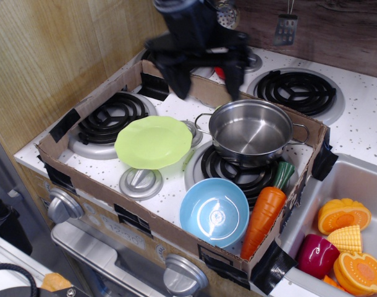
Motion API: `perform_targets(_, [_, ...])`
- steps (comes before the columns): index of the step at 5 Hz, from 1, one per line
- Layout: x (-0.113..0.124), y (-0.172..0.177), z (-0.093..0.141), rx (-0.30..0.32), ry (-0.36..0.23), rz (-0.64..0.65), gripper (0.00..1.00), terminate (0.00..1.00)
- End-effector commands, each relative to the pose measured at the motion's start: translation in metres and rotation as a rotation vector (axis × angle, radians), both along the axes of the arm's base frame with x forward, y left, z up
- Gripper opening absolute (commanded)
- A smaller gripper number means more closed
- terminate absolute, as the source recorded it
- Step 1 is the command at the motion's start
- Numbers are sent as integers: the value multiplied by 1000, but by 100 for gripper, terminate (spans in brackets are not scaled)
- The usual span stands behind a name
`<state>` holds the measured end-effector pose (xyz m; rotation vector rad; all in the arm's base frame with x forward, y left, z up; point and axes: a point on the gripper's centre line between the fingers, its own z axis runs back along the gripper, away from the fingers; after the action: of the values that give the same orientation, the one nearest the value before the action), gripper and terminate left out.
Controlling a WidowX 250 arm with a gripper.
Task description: Put carrot on plate
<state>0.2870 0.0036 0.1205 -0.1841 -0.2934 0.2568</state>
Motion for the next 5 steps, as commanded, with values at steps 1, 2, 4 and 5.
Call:
perform_targets(1, [-12, -49, -11, -104, -170, 66, 100, 0])
perform_targets(2, [-12, -64, -16, -134, -175, 46, 100, 0])
perform_targets(4, [3, -71, -30, -134, -184, -131, 100, 0])
perform_targets(5, [3, -73, -45, -147, -187, -175, 100, 0])
